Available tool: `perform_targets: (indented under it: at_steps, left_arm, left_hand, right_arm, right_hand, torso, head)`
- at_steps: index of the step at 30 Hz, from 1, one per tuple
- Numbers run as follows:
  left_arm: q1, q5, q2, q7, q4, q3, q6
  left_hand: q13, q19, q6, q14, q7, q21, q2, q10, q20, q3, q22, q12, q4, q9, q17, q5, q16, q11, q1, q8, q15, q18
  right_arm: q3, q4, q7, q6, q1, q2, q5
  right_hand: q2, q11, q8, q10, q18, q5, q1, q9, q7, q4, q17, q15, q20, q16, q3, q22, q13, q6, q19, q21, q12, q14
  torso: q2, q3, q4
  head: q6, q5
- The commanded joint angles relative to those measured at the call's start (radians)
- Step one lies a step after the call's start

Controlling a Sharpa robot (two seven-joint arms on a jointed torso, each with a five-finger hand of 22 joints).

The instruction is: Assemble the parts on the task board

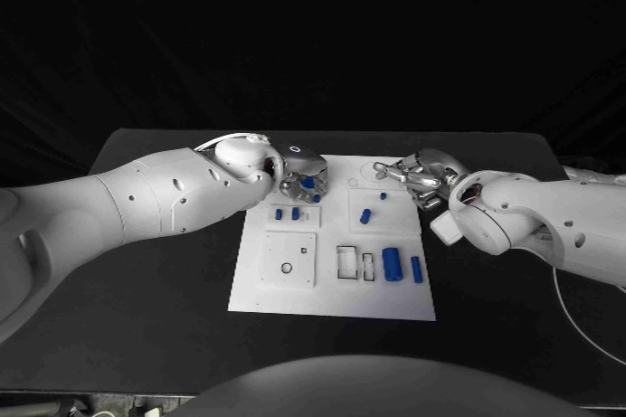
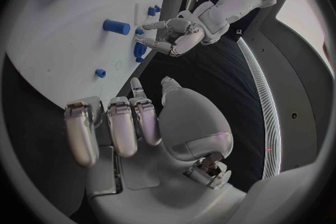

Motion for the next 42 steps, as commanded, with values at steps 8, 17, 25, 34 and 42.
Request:
perform_targets:
  at_steps: [8,17,25,34,42]
  left_arm:
    - [-0.002,-0.009,0.012,0.002,-0.01,0.0,0.028]
    - [-0.006,-0.008,0.018,0.003,-0.015,0.0,0.041]
    - [-0.007,-0.008,0.02,0.01,-0.017,0.0,0.044]
    - [-0.007,-0.008,0.02,0.018,-0.019,0.0,0.052]
    - [-0.008,-0.008,0.02,0.027,-0.02,0.0,0.061]
  left_hand:
    - [0.0,0.105,-0.003,0.108,0.003,0.002,0.007,0.002,-0.005,0.014,0.263,0.0,0.001,-0.003,0.263,-0.006,0.003,-0.001,0.002,-0.003,-0.005,-0.008]
    - [0.001,0.105,0.001,0.108,0.002,0.002,0.012,0.01,-0.005,0.021,0.263,0.001,0.001,-0.004,0.263,-0.006,0.003,-0.002,-0.001,-0.001,-0.005,-0.008]
    - [0.001,0.105,0.019,0.108,0.001,0.002,0.015,0.039,-0.005,0.036,0.263,0.005,0.0,-0.005,0.263,-0.006,0.003,-0.005,-0.008,0.006,-0.006,-0.008]
    - [0.001,0.105,0.036,0.108,0.0,0.002,0.015,0.069,-0.004,0.046,0.263,0.008,-0.001,-0.005,0.263,-0.006,0.003,-0.007,-0.014,0.011,-0.009,-0.008]
    - [0.002,0.105,0.066,0.108,-0.001,0.002,0.016,0.099,-0.004,0.054,0.263,0.01,-0.002,-0.001,0.263,-0.006,0.003,-0.01,-0.02,0.022,-0.011,-0.008]
  right_arm:
    - [0.0,0.001,-0.005,0.019,0.0,0.001,-0.004]
    - [0.0,0.001,-0.008,0.022,0.0,0.0,-0.004]
    - [0.0,0.001,-0.01,0.022,0.0,-0.001,-0.004]
    - [0.0,0.001,-0.011,0.022,0.0,-0.001,-0.004]
    - [0.0,0.002,-0.011,0.022,0.0,0.0,-0.004]
  right_hand:
    - [0.007,0.007,0.004,0.105,-0.014,0.002,0.006,0.001,0.001,0.0,0.263,0.007,0.004,0.004,-0.004,0.263,0.263,-0.003,0.103,0.004,0.003,0.104]
    - [0.007,0.007,0.004,0.105,-0.014,0.002,0.006,0.001,0.001,0.0,0.263,0.007,0.004,0.004,-0.004,0.263,0.263,-0.003,0.103,0.004,0.003,0.104]
    - [0.007,0.007,0.004,0.105,-0.014,0.002,0.006,0.001,0.001,0.0,0.263,0.007,0.004,0.004,-0.004,0.263,0.263,-0.003,0.103,0.004,0.003,0.104]
    - [0.007,0.007,0.004,0.105,-0.014,0.002,0.006,0.001,0.001,0.0,0.263,0.007,0.004,0.004,-0.004,0.263,0.263,-0.003,0.103,0.004,0.003,0.104]
    - [0.008,0.007,0.004,0.105,-0.014,0.001,0.005,0.001,0.001,0.001,0.263,0.008,0.004,0.004,-0.006,0.263,0.263,-0.003,0.103,0.004,0.003,0.104]
  torso:
    - [0.001,-0.0005,0.0001]
    - [0.001,-0.0005,0.0006]
    - [0.0,-0.0003,0.0]
    - [0.0,0.0,0.0003]
    - [0.001,-0.0004,0.0]
  head:
    - [0.0,-0.002]
    - [0.0,-0.002]
    - [0.0,-0.003]
    - [0.0,-0.004]
    - [0.0,-0.003]
